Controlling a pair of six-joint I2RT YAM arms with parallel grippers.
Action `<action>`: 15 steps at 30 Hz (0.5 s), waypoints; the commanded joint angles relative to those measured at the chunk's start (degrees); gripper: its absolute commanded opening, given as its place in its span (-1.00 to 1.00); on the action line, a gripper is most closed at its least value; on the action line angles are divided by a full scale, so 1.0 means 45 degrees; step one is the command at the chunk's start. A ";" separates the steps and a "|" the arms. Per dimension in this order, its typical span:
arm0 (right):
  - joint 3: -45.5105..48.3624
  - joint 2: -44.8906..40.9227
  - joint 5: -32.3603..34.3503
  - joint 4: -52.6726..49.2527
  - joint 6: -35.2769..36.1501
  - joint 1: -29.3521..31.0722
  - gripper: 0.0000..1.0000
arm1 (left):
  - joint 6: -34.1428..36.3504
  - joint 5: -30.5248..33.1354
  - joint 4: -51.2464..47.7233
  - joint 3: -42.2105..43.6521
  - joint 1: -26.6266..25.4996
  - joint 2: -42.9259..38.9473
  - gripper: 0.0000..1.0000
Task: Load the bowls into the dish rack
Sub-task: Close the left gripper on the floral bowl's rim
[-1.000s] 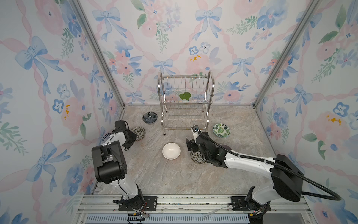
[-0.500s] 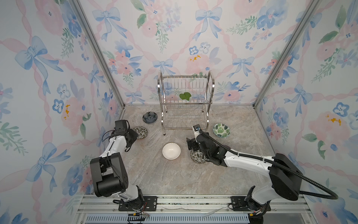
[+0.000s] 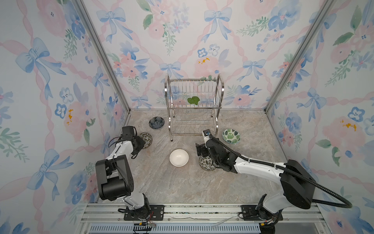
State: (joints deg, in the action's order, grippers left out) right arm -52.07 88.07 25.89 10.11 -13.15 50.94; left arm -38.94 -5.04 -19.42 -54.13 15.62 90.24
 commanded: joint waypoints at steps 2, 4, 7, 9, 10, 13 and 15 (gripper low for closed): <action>0.0183 -0.0134 -0.0050 -0.0201 -0.0135 -0.0148 0.93 | 0.0133 -0.0104 -0.0118 -0.0120 0.0210 0.0193 -0.54; 0.0182 -0.0138 -0.0037 -0.0205 -0.0124 -0.0157 0.93 | 0.0050 -0.0138 -0.0128 -0.0101 0.0332 0.0061 -0.49; 0.0167 -0.0136 -0.0028 -0.0215 -0.0106 -0.0167 0.93 | 0.0054 -0.0213 -0.0152 -0.0195 0.0392 -0.0410 -0.44; 0.0152 -0.0138 -0.0040 -0.0225 -0.0098 -0.0167 0.93 | 0.0045 -0.0277 -0.0314 -0.0420 0.0397 -0.0650 -0.43; 0.0165 -0.0138 -0.0031 -0.0215 -0.0106 -0.0167 0.93 | 0.0035 -0.0336 -0.0403 -0.0559 0.0397 -0.0771 -0.42; 0.0154 -0.0158 -0.0031 -0.0234 -0.0105 -0.0167 0.93 | -0.0061 -0.0442 -0.0459 -0.0680 0.0397 -0.1016 -0.41; 0.0163 -0.0195 -0.0031 -0.0254 -0.0106 -0.0167 0.93 | -0.0048 -0.0487 -0.0466 -0.0669 0.0397 -0.1045 -0.40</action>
State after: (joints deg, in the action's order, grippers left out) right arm -52.07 88.07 25.91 10.11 -13.13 50.92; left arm -39.03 -6.31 -20.36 -55.96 17.08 86.98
